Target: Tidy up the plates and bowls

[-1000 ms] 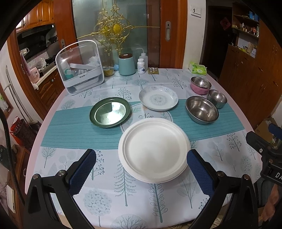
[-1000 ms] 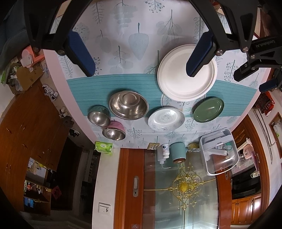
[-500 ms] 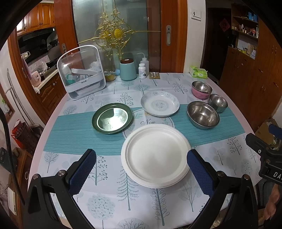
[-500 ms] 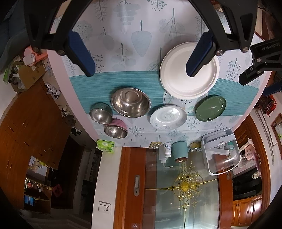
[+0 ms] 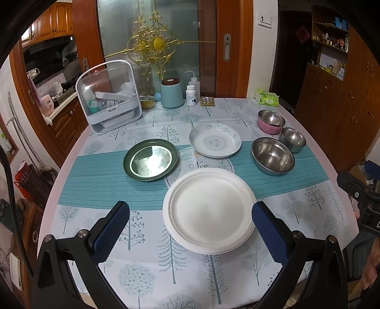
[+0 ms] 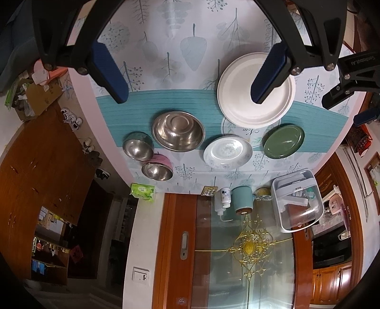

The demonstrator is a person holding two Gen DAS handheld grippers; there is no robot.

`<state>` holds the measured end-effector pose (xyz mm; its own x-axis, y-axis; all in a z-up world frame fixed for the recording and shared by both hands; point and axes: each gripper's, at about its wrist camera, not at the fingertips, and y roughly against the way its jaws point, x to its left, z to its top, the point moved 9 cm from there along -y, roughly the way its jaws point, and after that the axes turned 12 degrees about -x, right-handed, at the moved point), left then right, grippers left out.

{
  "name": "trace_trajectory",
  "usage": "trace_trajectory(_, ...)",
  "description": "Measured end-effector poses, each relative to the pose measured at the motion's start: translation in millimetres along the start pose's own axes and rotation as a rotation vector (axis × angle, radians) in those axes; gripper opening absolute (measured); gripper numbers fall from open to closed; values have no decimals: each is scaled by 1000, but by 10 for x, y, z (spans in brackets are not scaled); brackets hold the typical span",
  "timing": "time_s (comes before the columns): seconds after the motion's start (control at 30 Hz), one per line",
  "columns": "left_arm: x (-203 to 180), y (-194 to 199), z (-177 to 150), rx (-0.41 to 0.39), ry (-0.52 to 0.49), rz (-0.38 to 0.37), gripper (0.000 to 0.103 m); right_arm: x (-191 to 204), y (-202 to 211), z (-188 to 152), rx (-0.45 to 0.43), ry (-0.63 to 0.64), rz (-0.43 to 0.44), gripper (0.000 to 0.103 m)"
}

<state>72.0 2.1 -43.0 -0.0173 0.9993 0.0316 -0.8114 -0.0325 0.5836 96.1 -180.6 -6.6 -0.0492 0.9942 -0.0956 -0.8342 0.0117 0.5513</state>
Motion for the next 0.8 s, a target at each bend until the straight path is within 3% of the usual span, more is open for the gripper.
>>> trace_trajectory(0.53,62,-241,-47,31,6,-52,102,48,-241,-149,68,-24,47,103)
trace_trajectory(0.8,131,-376,-84,27,-34,-4,102,54,-384,-222,91,-47,63,103)
